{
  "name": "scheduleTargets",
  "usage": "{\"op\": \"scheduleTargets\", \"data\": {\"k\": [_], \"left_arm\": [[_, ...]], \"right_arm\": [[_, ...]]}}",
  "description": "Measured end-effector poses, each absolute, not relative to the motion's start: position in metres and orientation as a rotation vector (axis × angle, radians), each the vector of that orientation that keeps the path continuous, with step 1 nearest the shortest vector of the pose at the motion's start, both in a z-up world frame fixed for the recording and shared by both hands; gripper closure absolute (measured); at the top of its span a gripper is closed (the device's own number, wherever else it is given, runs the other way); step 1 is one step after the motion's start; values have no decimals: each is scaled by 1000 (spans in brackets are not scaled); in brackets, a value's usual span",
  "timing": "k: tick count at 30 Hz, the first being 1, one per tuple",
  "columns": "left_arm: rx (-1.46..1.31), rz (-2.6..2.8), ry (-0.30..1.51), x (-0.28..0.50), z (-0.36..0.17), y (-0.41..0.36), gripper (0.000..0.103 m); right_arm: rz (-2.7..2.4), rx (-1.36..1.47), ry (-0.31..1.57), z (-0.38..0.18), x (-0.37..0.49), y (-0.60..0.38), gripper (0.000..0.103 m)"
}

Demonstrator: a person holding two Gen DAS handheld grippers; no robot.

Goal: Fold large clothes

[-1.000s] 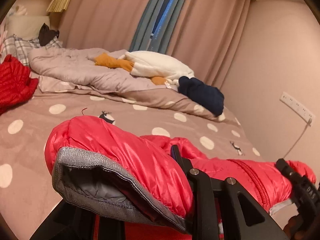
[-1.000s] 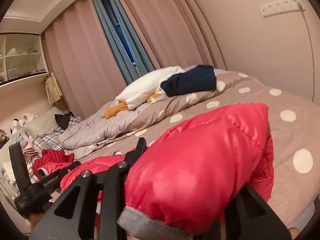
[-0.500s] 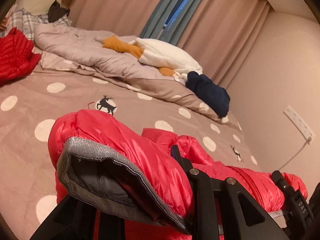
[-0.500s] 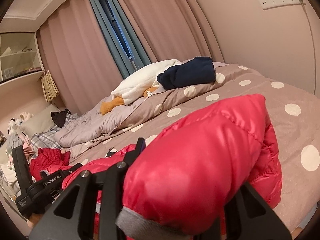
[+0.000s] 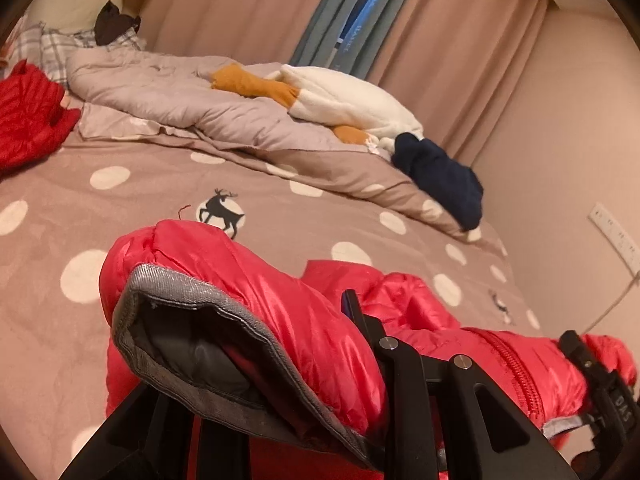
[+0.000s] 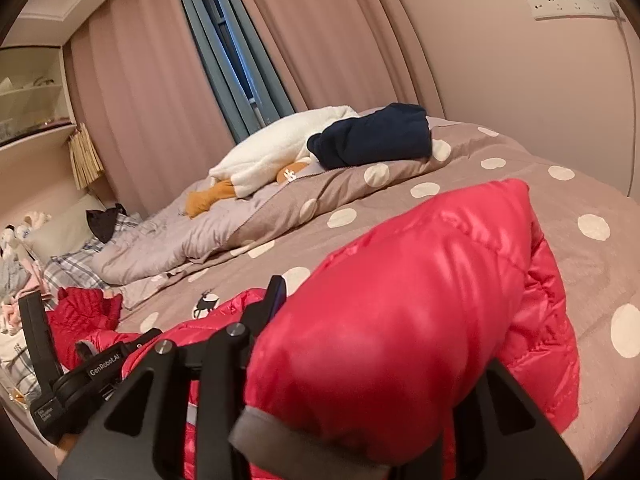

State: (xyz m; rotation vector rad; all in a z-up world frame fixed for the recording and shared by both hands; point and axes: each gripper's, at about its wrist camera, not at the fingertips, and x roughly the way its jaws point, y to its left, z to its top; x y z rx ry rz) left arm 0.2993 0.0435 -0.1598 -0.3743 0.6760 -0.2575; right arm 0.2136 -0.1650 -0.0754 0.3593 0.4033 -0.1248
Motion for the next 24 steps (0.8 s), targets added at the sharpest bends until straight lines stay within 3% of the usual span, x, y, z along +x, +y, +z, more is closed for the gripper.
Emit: {"op": "scheduleTargets", "data": {"k": [8, 12, 17, 24], "left_arm": [[-393, -259, 696, 308, -173, 45, 79], [-391, -276, 686, 307, -173, 43, 74], [-461, -317, 682, 311, -174, 48, 44], [-453, -290, 646, 308, -169, 47, 31]], "right_arm": [[-156, 348, 423, -86, 231, -163, 61], [-160, 378, 429, -91, 232, -169, 51], [-173, 402, 443, -96, 236, -175, 40], [-160, 385, 435, -97, 236, -170, 23]]}}
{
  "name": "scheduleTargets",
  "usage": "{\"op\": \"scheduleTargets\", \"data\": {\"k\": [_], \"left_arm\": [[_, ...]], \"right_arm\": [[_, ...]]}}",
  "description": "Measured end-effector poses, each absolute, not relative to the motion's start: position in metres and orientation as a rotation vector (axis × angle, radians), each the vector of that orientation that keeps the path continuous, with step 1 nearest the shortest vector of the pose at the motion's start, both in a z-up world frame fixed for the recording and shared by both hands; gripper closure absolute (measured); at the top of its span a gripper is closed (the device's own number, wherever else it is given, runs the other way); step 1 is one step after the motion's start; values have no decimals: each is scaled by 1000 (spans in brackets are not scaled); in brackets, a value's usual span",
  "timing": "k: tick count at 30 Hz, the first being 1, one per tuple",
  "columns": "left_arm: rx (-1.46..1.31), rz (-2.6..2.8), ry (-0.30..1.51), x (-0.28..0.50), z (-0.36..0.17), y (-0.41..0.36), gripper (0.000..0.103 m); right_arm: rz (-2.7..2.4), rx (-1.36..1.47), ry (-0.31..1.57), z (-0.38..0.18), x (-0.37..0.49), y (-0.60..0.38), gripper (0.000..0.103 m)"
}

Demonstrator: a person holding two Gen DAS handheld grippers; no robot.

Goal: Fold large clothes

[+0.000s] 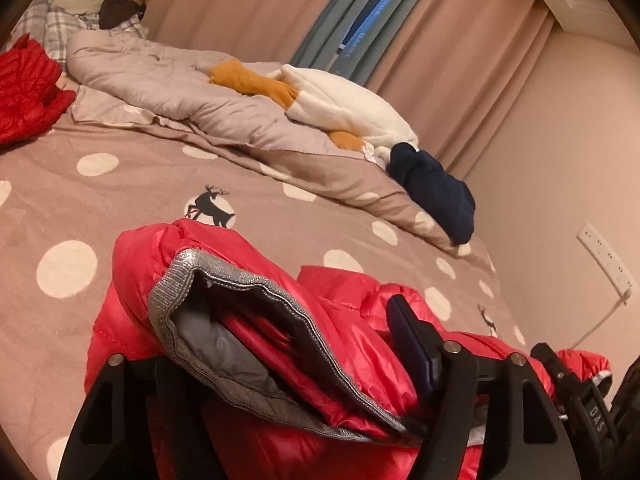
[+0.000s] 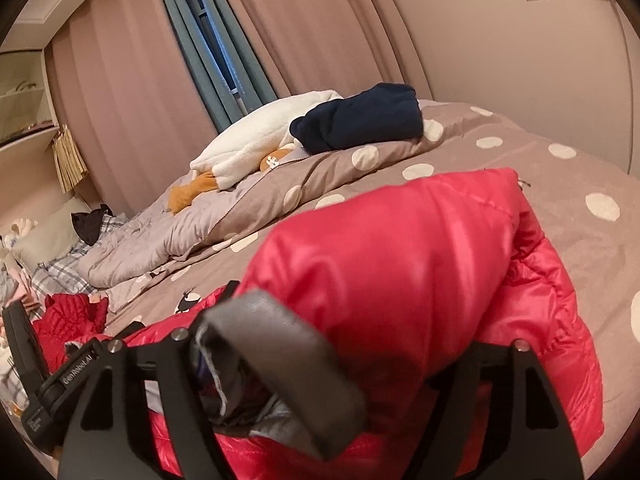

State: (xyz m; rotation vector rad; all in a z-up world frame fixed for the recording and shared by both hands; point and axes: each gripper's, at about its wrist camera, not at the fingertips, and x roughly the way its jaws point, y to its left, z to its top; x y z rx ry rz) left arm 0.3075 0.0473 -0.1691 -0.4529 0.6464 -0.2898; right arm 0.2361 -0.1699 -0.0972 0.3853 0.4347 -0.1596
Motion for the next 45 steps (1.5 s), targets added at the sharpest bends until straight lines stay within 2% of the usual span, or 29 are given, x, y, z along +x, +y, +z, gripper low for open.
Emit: {"op": "scheduleTargets", "data": {"k": [6, 10, 22, 33, 35, 45], "left_arm": [[-413, -259, 624, 305, -166, 44, 30], [-408, -262, 618, 305, -166, 43, 22], [-398, -241, 610, 300, -166, 44, 20], [-377, -221, 607, 298, -166, 41, 11], [-361, -181, 600, 296, -164, 41, 4], [-354, -157, 542, 286, -152, 50, 4]], "right_arm": [[-157, 357, 436, -97, 238, -170, 20], [-154, 396, 432, -99, 239, -174, 17], [-141, 397, 446, -97, 238, -172, 13], [-132, 383, 457, -100, 238, -171, 9], [-125, 384, 457, -101, 238, -173, 8], [-144, 345, 426, -91, 230, -172, 1]]}}
